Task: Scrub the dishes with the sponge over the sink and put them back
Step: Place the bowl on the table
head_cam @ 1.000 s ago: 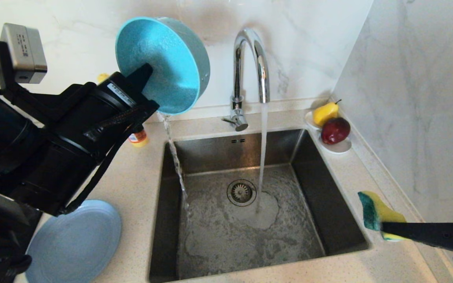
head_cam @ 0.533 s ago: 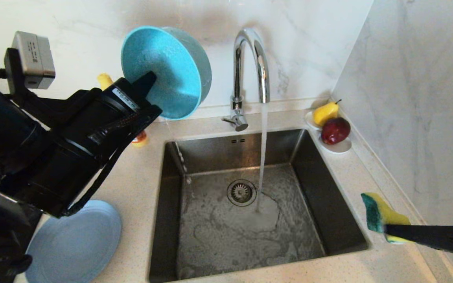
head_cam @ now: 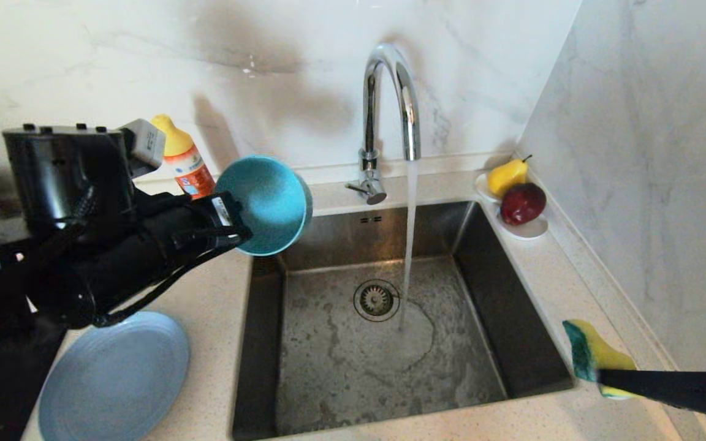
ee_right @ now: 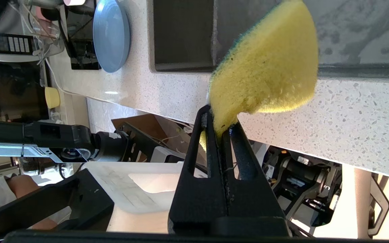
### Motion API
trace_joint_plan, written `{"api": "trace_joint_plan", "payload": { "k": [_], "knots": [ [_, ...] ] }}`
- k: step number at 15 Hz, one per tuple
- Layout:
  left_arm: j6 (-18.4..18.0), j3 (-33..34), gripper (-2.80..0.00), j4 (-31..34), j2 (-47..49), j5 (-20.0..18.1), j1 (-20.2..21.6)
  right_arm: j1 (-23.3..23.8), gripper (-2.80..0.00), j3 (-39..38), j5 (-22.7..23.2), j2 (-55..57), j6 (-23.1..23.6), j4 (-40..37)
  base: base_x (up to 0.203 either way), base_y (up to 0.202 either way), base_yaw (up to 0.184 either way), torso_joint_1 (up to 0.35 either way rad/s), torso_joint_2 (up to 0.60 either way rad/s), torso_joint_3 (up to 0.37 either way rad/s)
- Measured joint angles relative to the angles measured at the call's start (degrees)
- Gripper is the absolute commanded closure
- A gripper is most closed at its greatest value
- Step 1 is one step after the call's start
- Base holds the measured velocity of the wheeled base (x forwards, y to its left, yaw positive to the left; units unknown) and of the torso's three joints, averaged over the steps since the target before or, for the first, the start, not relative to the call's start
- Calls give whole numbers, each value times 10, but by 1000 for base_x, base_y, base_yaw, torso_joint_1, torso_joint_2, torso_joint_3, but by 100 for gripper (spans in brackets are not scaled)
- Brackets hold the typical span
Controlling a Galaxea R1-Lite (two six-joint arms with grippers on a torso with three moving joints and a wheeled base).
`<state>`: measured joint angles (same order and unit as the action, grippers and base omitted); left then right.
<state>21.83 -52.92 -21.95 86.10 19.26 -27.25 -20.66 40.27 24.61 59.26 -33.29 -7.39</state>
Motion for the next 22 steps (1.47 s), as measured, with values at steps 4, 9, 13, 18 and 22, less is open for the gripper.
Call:
{"api": "trace_joint_plan", "payload": {
  "k": [4,9,13,18,22],
  "knots": [
    [113,-172,0,363,-5,-20,105,5,0,-7,0,0,3,0,0,0,0,0,0,0],
    [169,-219,0,578,-16,-46,287,23,0,-27,0,0,7,20,0,0,0,0,0,0],
    [179,-210,0,619,-8,-88,438,27,0,-33,2,17,6,55,0,0,0,0,0,0],
    [175,-194,0,625,22,-151,594,29,0,-30,25,61,3,86,0,0,0,0,0,0],
    [153,-155,0,574,51,-172,671,40,0,-32,26,89,3,111,0,0,0,0,0,0]
  ]
}}
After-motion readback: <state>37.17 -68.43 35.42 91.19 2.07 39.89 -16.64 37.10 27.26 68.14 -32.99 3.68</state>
